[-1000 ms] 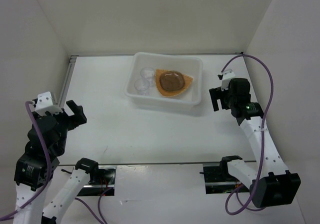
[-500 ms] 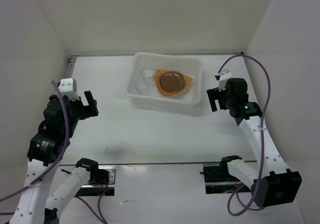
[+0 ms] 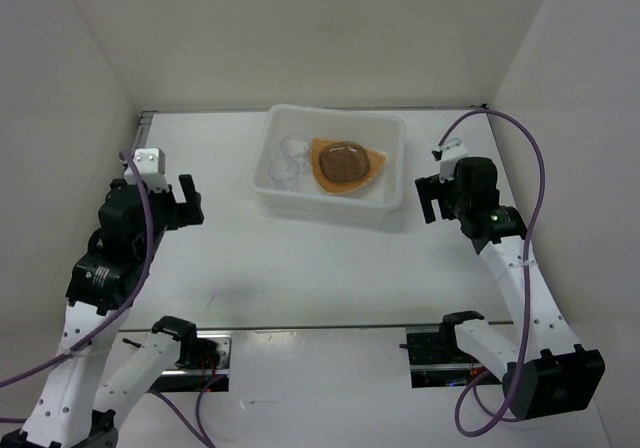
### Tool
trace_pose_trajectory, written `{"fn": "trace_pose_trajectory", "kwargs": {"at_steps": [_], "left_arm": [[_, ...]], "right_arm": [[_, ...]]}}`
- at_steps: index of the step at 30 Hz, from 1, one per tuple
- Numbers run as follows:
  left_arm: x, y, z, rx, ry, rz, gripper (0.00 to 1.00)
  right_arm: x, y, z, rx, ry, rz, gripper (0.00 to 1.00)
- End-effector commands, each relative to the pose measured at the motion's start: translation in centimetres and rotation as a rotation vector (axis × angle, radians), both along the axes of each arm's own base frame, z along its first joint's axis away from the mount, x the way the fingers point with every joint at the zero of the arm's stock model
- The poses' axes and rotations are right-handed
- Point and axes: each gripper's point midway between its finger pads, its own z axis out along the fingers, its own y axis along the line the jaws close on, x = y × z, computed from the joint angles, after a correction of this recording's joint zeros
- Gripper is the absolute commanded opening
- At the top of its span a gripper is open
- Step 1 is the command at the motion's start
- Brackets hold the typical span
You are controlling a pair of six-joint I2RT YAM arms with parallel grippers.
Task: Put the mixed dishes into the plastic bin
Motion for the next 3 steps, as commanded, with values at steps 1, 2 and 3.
{"fn": "trace_pose_trajectory", "kwargs": {"at_steps": [1,2,3], "left_arm": [[0.33,-0.21,1.56,-0.003,-0.093,-0.024,1.0],[0.47,-0.24,1.24,-0.003,-0.09,-0.024,1.0],[0.39,-0.07,1.44,-0.063,-0.113,0.019,1.0]], "right_arm": [[0.61,0.01,1.33,0.004,-0.066,-0.016,0.98],[0.61,0.01,1.33,0.004,-0.066,-0.016,0.98],[0.61,0.01,1.33,0.004,-0.066,-0.016,0.98]]}}
